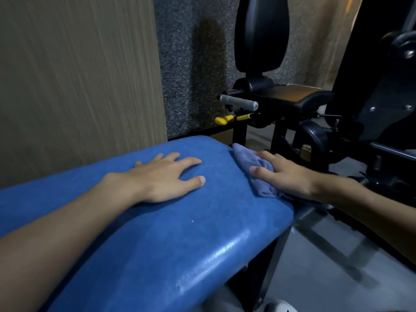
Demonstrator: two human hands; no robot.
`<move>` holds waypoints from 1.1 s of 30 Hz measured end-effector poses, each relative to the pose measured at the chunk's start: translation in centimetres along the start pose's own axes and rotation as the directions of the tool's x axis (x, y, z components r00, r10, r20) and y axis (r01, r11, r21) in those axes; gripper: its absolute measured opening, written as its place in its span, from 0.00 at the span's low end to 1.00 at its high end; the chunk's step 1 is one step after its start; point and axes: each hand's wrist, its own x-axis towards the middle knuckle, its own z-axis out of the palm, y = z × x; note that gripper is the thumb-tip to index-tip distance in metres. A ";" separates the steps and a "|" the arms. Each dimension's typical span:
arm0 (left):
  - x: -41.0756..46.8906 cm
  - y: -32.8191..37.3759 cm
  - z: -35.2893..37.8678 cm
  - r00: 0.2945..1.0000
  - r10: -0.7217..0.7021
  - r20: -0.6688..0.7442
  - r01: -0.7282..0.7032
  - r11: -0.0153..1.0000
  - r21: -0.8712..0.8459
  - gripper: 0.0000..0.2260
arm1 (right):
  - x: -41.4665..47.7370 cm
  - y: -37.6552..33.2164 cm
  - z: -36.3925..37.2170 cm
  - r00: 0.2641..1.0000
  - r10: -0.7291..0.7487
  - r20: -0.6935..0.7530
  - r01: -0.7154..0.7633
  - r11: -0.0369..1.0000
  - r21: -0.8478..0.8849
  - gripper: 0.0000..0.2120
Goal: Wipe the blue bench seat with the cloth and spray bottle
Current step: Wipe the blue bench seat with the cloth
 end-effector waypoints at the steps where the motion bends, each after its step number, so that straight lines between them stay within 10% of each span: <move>1: 0.2 -0.2 -0.1 1.000 0.002 0.002 -0.002 1.000 -0.002 0.29 | -0.6 0.1 -0.1 1.000 -0.006 0.022 0.006 1.000 0.002 0.26; 33: 4.7 -6.8 -0.9 0.983 -0.182 0.006 0.182 0.983 -0.038 0.32 | 12.0 -2.3 1.1 0.979 -0.142 0.147 0.151 0.987 -0.050 0.28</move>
